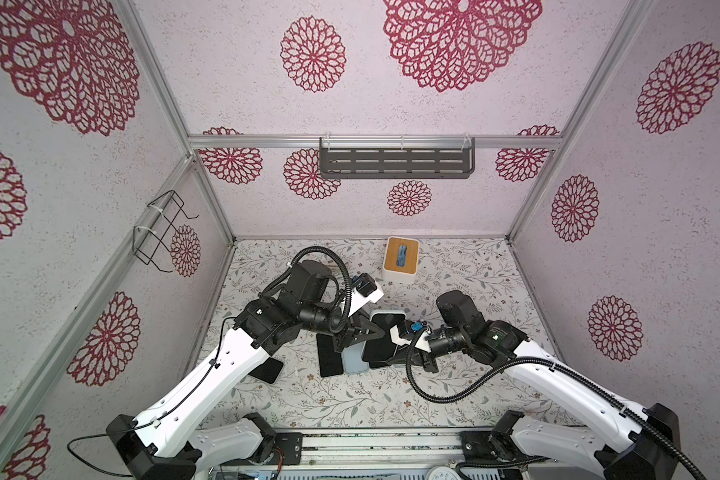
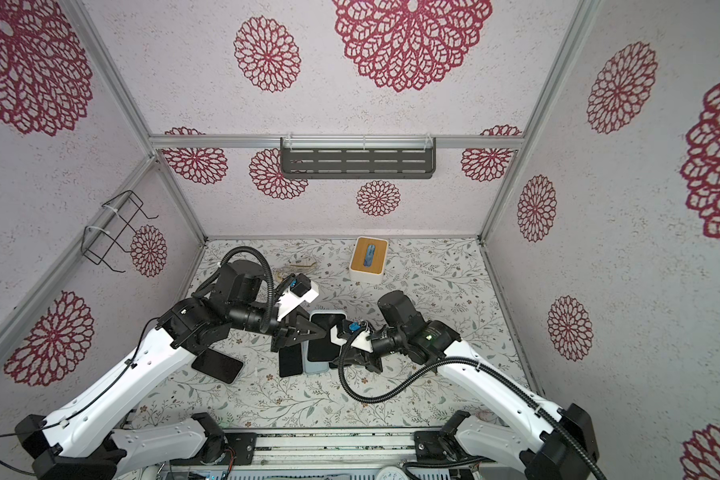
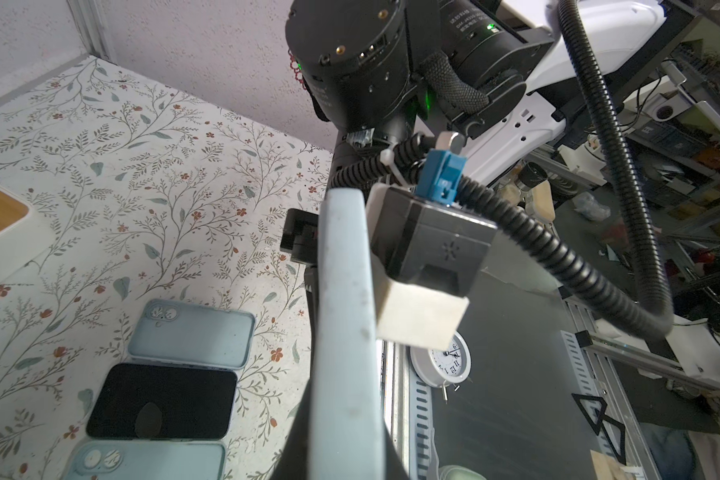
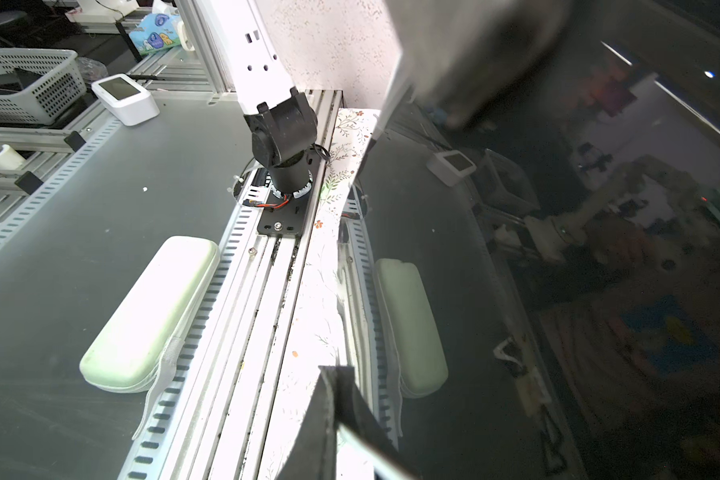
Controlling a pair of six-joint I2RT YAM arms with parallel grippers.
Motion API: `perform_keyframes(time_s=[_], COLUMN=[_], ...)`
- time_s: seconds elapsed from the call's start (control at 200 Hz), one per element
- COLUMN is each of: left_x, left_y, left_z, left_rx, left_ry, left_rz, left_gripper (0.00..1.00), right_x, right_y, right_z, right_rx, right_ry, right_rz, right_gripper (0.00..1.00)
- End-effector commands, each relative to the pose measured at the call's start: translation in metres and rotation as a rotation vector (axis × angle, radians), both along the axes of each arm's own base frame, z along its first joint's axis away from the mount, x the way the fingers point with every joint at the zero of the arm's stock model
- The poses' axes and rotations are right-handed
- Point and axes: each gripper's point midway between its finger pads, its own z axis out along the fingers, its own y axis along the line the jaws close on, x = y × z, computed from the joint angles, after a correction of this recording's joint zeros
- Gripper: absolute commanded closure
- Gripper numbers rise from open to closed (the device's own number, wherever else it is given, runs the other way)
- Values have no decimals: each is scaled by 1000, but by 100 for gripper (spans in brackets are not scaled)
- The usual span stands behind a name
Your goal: Take the phone out of the phone case
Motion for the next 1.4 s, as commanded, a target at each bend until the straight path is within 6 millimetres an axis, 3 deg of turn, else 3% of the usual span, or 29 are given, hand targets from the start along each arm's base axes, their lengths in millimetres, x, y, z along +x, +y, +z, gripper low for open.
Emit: perform_keyframes(time_s=[0.0, 0.245, 0.51, 0.611, 0.716, 0.756, 0.921, 0.986, 1.071, 1.211, 1.321, 1.396], left_x=[5, 7, 13, 15, 18, 19, 35, 47, 68, 101, 120, 127], left_y=[-15, -22, -29, -28, -24, -21, -5, 4, 12, 12, 5, 2], left_z=[26, 34, 29, 28, 32, 34, 52, 60, 69, 67, 53, 46], left_rx=[-107, -148, -142, -147, -162, -165, -251, -307, -407, -561, -684, -738], left_ry=[-8, 28, 62, 62, 56, 53, 18, 20, 69, 343, 623, 726], left_rz=[-55, -88, -98, -90, -81, -73, 38, 123, 256, 434, 461, 457], left_gripper=[100, 100, 100, 100, 100, 100, 100, 100, 100, 100, 100, 100], right_x=[7, 27, 56, 56, 50, 49, 29, 27, 37, 79, 72, 66], right_y=[12, 20, 28, 27, 21, 17, -8, -21, -38, -52, -37, -37], right_z=[31, 36, 55, 59, 48, 45, 46, 51, 60, 58, 68, 74], right_rx=[80, 49, 109, 151, 140, 140, 270, 375, 500, 509, 548, 628], right_ry=[-257, -512, -705, -709, -671, -648, -492, -406, -235, 190, 381, 465], right_rz=[37, 14, -85, -104, -110, -132, -259, -357, -535, -874, -809, -775], right_gripper=[100, 100, 100, 100, 100, 100, 52, 42, 39, 40, 44, 44])
